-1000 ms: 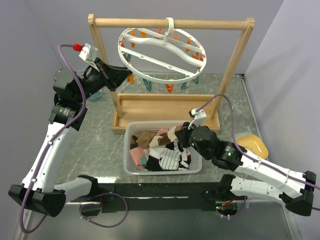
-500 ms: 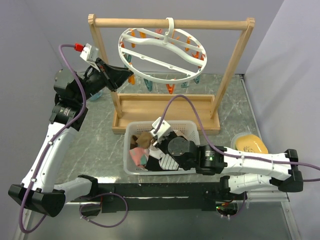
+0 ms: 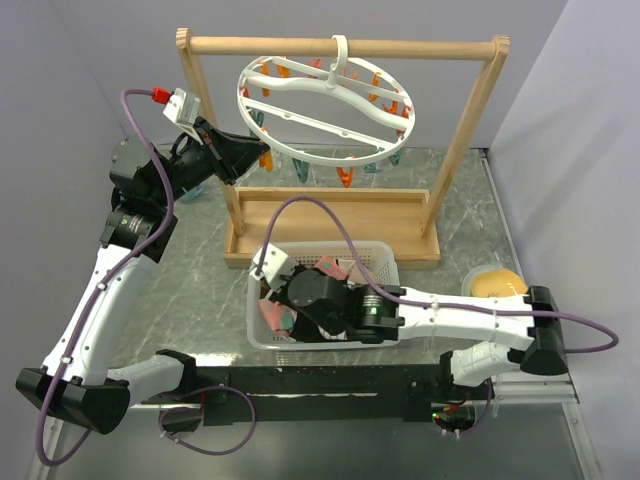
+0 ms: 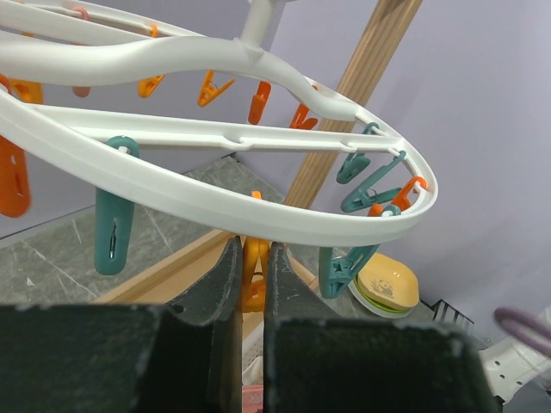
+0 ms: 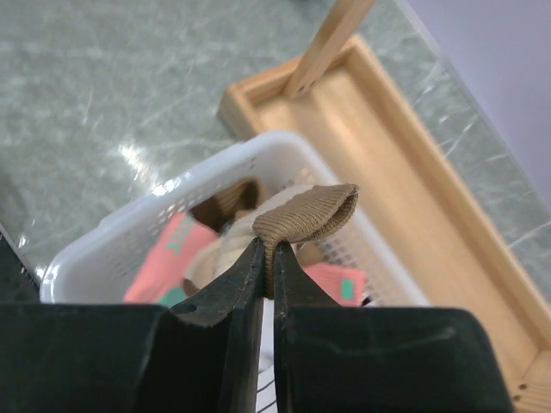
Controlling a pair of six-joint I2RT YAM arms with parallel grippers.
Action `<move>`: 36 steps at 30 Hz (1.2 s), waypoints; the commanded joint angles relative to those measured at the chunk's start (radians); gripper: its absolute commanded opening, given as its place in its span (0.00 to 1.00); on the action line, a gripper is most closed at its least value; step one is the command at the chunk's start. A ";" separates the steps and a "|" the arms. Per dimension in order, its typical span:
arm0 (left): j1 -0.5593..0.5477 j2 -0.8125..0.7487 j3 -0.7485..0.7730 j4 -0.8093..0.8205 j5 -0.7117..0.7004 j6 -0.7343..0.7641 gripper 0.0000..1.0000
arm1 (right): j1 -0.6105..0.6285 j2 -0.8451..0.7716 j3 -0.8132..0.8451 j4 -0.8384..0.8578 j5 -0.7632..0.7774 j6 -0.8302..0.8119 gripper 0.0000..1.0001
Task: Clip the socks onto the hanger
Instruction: Adjust the sock in the bin.
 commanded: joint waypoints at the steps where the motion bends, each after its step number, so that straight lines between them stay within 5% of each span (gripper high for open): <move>1: -0.005 -0.029 0.001 0.022 0.019 0.003 0.01 | -0.003 0.022 0.042 -0.072 -0.021 0.117 0.00; 8: -0.005 -0.018 0.002 0.042 0.022 -0.013 0.01 | -0.041 -0.172 -0.219 -0.143 -0.006 0.235 0.09; 17: -0.005 -0.032 0.002 0.026 0.017 -0.003 0.01 | -0.188 -0.144 -0.279 -0.029 -0.092 0.364 0.45; 22: -0.005 -0.035 0.004 0.014 0.016 0.004 0.01 | -0.279 -0.162 -0.312 -0.003 -0.123 0.536 0.47; 26: -0.005 -0.035 0.001 0.014 0.020 0.007 0.01 | -0.301 -0.225 -0.351 -0.009 -0.127 0.635 0.70; 30: -0.005 -0.039 -0.008 0.022 0.020 0.004 0.01 | -0.302 -0.305 -0.386 -0.091 -0.139 0.807 0.75; 36: -0.005 -0.039 -0.007 0.022 0.025 0.004 0.01 | -0.301 -0.413 -0.495 -0.122 -0.265 1.049 0.71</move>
